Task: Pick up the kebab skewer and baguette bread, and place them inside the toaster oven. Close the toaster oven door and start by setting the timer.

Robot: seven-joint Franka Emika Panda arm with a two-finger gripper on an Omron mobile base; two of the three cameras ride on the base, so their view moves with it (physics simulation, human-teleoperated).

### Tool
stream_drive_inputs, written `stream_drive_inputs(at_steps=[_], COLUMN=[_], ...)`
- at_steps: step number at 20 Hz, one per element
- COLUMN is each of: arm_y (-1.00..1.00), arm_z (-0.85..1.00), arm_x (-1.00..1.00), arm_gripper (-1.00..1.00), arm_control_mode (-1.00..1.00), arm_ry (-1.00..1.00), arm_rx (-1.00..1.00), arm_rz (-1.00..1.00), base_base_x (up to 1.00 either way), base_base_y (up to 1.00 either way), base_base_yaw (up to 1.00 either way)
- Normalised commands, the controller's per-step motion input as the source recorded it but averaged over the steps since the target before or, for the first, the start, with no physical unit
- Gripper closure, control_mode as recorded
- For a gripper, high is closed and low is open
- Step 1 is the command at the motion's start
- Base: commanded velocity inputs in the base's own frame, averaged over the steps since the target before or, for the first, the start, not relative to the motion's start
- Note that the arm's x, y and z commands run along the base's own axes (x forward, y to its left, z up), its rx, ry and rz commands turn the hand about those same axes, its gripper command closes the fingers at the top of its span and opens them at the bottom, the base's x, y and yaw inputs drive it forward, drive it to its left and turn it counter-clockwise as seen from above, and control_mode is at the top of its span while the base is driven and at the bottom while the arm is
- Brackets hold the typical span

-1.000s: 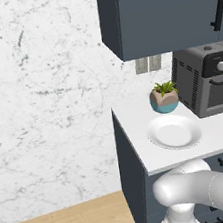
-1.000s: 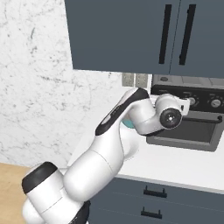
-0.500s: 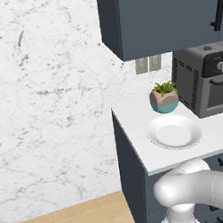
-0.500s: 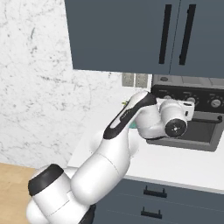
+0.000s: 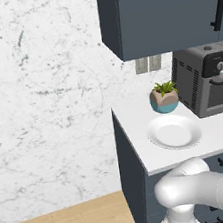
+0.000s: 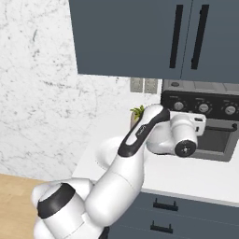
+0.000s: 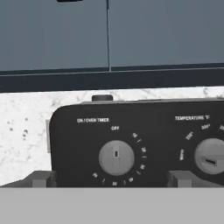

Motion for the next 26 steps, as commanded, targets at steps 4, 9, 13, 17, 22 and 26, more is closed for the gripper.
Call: stream_drive_inputs(at_steps=[4,9,13,17,22,26], arm_y=[0.0,0.0,0.0,0.0,-0.04,-0.01], arm_z=[-0.02,0.0,0.0,0.0,0.0,0.0], arm_x=[0.09,0.05,0.2,0.21,0.13,0.1], arm_gripper=[-1.0,-1.0,-1.0,-1.0,-1.0,-1.0], arm_control_mode=[-1.0,-1.0,-1.0,-1.0,-1.0,-1.0], arm_ry=[0.0,0.0,0.0,0.0,0.0,0.0], arm_rx=[0.0,0.0,0.0,0.0,0.0,0.0], arm_rz=[0.0,0.0,0.0,0.0,0.0,0.0], base_base_x=[0.0,0.0,0.0,0.0,0.0,0.0], base_base_y=[0.0,0.0,0.0,0.0,0.0,0.0], base_base_yaw=[0.0,0.0,0.0,0.0,0.0,0.0])
